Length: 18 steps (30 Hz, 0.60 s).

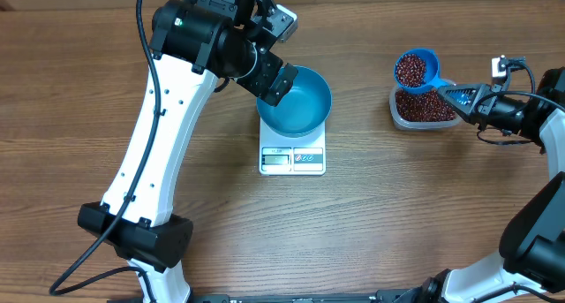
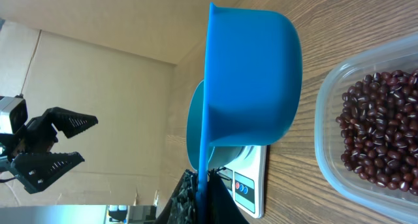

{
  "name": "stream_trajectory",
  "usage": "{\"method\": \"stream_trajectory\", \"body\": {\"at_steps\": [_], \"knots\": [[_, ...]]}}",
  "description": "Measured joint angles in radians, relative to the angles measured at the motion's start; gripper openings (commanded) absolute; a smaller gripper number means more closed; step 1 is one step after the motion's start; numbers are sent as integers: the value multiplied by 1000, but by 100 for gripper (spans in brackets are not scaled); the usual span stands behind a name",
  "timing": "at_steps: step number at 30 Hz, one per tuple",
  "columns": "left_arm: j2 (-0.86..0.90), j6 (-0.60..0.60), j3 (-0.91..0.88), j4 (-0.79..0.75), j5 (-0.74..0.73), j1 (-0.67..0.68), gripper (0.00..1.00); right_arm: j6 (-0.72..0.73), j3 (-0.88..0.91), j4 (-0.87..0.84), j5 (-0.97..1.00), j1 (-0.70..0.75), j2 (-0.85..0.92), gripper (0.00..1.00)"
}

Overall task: Scoop item into bowl and weigh 150g on scale
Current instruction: 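Move the left gripper down toward the scale's front buttons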

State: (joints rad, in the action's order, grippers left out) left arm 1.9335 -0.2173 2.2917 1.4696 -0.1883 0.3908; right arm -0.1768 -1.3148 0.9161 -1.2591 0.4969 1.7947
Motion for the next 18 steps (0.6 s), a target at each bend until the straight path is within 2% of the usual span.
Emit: {"method": "stream_trajectory", "body": {"at_steps": [4, 8, 12, 18], "knots": [[0, 0, 0, 1, -4, 0, 100, 0, 0, 0, -1, 0, 0, 4], [0, -4, 0, 16, -16, 0, 88, 0, 0, 0, 3, 0, 0, 4], [0, -33, 0, 38, -42, 0, 69, 0, 0, 0, 8, 0, 0, 4], [0, -67, 0, 59, -56, 16, 30, -1, 0, 0, 10, 0, 0, 4]]}}
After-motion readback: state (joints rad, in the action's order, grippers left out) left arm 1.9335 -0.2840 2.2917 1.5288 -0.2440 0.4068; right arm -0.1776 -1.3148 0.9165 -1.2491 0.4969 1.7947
